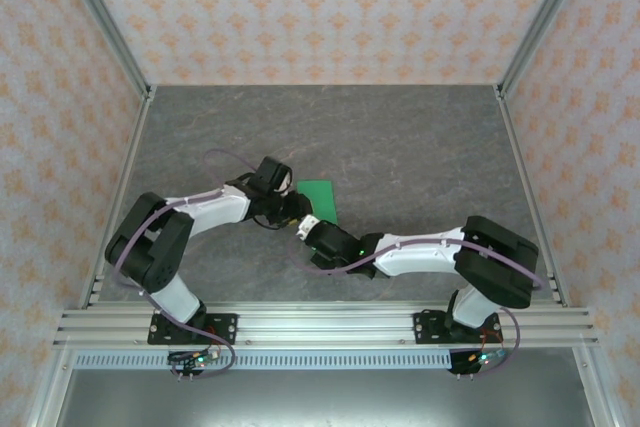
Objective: Fold a paper plane with a square sheet of paper (fold left side to right side)
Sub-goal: Third fold the triangle at the center of the table.
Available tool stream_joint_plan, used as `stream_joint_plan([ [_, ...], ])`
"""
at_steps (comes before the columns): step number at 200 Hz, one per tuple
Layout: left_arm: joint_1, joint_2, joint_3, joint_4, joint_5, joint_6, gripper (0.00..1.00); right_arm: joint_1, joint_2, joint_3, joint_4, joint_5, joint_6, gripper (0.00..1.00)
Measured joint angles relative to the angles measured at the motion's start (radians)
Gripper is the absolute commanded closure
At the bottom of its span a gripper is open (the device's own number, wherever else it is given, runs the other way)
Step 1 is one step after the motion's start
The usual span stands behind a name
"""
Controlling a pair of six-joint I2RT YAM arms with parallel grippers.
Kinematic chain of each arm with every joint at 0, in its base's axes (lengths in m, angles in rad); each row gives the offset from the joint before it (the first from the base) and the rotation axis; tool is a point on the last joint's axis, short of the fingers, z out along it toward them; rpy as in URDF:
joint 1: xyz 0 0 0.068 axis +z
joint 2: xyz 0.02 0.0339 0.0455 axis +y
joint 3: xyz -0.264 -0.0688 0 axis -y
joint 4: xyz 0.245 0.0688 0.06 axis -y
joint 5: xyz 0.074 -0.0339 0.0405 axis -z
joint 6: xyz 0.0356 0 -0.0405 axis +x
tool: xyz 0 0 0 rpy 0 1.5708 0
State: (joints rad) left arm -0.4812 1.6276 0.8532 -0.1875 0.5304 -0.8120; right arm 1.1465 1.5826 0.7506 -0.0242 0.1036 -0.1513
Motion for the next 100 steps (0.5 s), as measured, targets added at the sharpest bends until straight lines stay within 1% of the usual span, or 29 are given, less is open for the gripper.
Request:
stream_joint_plan([
  [10,0.010,-0.023,0.011,-0.035,-0.012,0.026,0.46,-0.002,0.000,0.000,-0.006,-0.009,0.000,1.00],
  [20,0.020,-0.044,0.030,-0.074,-0.022,0.048,0.43,-0.002,0.000,0.000,-0.011,-0.016,0.000,1.00],
  [45,0.038,-0.081,0.079,-0.152,-0.056,0.103,0.43,-0.005,0.000,0.001,-0.016,-0.030,0.000,1.00],
  [61,0.043,-0.086,0.113,-0.188,-0.067,0.130,0.52,-0.009,0.000,0.002,-0.018,-0.043,0.001,1.00],
  [74,0.043,-0.081,0.137,-0.195,-0.059,0.149,0.63,-0.013,0.000,0.002,-0.021,-0.052,0.001,1.00],
  [87,0.045,-0.059,0.172,-0.193,-0.032,0.168,0.69,-0.016,0.000,0.002,-0.021,-0.059,0.002,1.00],
  [100,0.045,-0.011,0.220,-0.187,0.002,0.185,0.74,-0.018,0.000,0.003,-0.021,-0.063,0.005,1.00],
])
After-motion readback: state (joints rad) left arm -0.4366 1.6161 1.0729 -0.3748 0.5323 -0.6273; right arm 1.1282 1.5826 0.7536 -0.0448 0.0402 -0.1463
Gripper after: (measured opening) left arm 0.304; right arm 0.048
